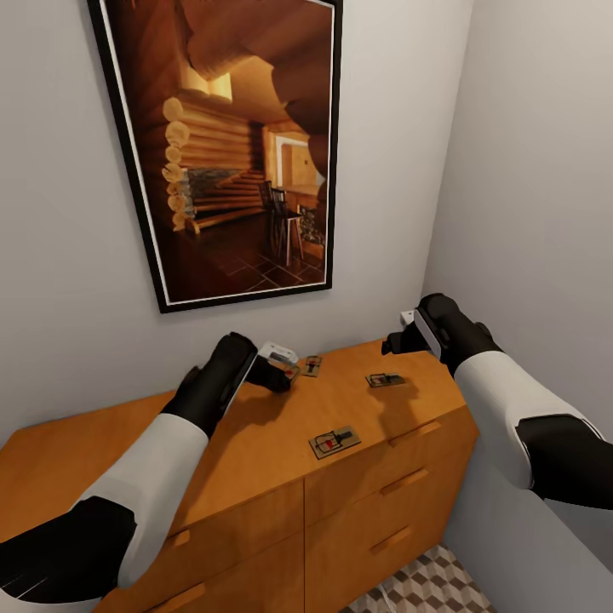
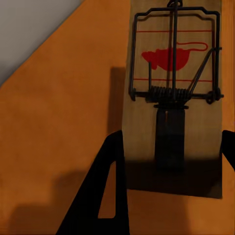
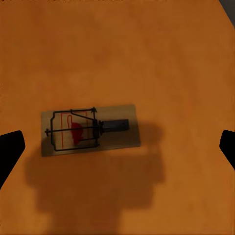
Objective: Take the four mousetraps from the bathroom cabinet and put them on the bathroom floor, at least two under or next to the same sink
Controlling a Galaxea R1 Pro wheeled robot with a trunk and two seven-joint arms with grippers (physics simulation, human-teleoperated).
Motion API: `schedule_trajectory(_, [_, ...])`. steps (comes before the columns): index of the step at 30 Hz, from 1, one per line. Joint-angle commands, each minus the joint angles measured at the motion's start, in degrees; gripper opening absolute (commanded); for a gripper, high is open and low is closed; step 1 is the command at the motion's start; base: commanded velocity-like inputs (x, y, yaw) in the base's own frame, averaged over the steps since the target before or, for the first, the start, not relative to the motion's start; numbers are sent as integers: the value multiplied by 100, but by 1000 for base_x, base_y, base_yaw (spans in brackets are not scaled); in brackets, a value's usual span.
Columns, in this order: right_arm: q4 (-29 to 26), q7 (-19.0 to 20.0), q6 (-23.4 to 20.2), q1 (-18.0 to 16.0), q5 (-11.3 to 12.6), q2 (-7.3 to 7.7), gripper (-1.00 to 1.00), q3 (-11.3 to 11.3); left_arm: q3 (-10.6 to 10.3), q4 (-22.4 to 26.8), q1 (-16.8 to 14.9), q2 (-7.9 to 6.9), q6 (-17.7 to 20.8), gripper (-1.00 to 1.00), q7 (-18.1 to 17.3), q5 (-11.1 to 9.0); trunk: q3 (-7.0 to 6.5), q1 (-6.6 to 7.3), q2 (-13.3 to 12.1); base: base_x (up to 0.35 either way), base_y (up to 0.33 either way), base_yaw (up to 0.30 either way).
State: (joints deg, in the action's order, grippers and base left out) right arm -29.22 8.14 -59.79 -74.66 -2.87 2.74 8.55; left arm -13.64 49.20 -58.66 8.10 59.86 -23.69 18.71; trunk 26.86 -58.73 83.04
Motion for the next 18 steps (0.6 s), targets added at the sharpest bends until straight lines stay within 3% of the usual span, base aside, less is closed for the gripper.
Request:
schedule_trajectory(1, [-8,46,-21,-4,-32,8,100,36,-1,16,-4,0,14,-100,-53,62,7,0,4,0,0,0])
schedule_trajectory(9, [-20,45,-21,-4,-30,8,100,25,43,274,-5,-9,14,-100,-56,70,7,0,4,0,0,0])
schedule_trajectory(18, [-22,47,-21,-4,-30,8,100,31,513,350,-5,-18,14,-100,-57,112,7,0,4,0,0,0])
